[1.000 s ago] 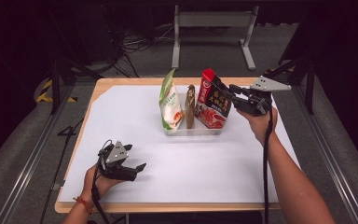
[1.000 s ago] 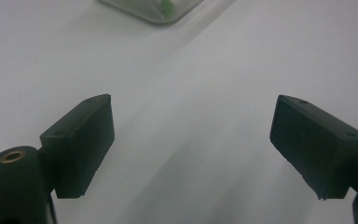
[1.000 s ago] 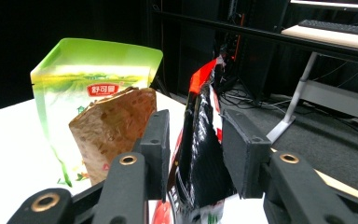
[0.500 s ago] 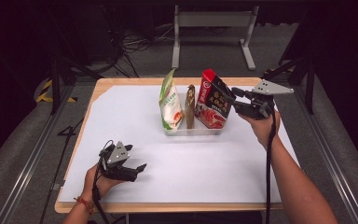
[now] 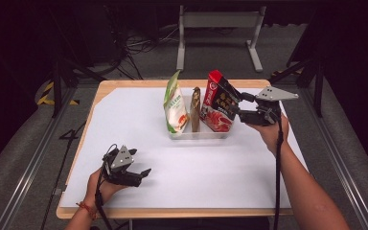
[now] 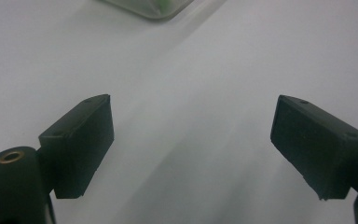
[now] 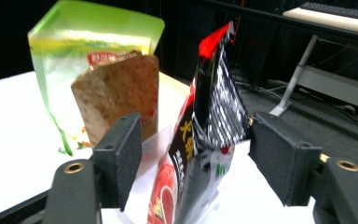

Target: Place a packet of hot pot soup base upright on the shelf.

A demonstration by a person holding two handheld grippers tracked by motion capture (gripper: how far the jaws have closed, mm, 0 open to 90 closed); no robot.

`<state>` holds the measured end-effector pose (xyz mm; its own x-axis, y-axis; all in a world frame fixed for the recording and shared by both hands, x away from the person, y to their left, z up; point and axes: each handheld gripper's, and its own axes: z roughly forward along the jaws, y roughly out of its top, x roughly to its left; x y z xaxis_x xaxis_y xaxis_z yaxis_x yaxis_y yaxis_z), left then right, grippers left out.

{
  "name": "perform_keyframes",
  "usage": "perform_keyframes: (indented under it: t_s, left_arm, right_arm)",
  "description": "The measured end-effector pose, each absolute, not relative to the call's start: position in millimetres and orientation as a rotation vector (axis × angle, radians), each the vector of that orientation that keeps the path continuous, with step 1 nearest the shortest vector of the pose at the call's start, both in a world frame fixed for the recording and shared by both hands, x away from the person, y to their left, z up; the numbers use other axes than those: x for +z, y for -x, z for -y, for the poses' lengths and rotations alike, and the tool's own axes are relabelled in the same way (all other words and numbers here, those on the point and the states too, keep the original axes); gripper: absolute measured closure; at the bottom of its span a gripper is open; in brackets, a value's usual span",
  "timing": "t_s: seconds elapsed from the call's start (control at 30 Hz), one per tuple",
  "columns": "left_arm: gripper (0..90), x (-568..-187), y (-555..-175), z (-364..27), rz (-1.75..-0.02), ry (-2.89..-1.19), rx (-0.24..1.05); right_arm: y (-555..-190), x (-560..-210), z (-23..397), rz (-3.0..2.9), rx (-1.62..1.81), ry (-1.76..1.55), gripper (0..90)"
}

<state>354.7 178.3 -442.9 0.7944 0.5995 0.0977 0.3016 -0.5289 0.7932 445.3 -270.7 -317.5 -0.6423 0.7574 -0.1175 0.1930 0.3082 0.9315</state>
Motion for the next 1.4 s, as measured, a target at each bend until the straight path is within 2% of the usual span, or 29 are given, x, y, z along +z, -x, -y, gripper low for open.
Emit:
perform_keyframes:
  t_s: [0.77, 1.4]
  left_arm:
    - [13.8, -443.5, -354.7, -177.4, -0.662, -2.163, 0.457]
    - [13.7, -443.6, -354.0, -176.0, -0.656, -2.17, 0.463]
  right_arm:
    - [-434.6, -343.6, 274.6, -2.071, 1.182, -0.8, 25.0]
    - [-408.1, -367.4, 287.6, -2.089, 1.141, -0.726, 24.2]
